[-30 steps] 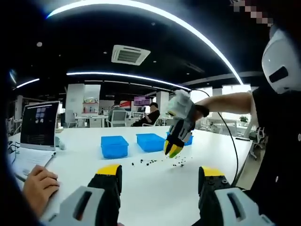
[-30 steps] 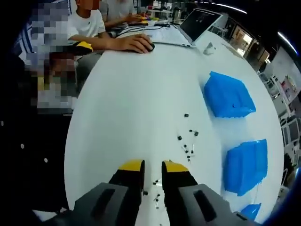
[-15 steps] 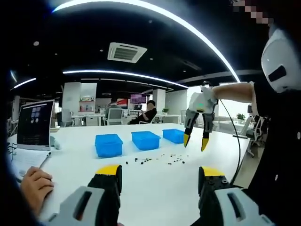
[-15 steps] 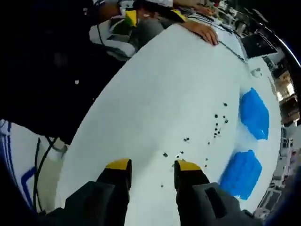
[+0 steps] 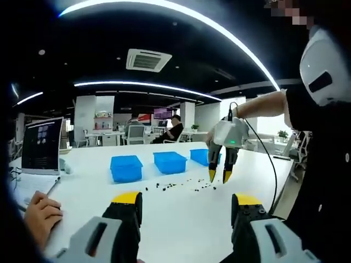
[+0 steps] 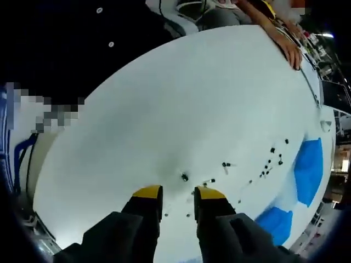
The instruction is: Pick up the resistors one by one and place each resistor into its matching bin, sorting the parts by color and model until every resistor is separated into the correct bin for its type
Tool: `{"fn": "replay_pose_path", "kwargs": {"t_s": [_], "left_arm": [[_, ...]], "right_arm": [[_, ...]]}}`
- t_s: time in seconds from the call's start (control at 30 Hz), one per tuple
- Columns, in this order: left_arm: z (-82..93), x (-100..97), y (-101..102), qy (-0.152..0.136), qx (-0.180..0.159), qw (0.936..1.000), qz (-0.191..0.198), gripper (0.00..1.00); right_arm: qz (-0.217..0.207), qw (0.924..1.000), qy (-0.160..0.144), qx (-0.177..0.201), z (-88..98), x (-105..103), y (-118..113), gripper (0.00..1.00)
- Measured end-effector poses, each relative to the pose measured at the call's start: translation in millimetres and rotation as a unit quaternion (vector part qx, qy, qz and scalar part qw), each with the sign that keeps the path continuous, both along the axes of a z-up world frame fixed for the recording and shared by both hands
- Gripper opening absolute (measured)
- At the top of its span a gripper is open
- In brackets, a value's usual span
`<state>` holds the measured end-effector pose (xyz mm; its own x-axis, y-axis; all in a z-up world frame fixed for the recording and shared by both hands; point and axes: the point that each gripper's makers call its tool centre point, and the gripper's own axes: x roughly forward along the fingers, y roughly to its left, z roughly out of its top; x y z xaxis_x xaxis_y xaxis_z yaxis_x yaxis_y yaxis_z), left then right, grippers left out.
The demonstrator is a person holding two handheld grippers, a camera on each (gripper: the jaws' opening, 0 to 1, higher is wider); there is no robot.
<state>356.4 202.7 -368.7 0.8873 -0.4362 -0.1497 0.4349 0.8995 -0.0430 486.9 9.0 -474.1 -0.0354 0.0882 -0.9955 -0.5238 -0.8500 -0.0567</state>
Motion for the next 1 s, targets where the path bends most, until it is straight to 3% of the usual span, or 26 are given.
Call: {"fn": "replay_pose_path", "kwargs": {"t_s": [0.33,1.0], "left_arm": [[-3.4,1.7,1,0.004,-0.003,1.0000,0.006,0.67],[-5.3,1.0,5,0.002,-0.006,0.9999,0.007,0.66]], "right_arm": [[0.027,0.9996,0.006,-0.009,-11.8,-1,8,0.20],[0.003,0.9996,0.010,-0.028,-16.4,-2,11,0.07]]}}
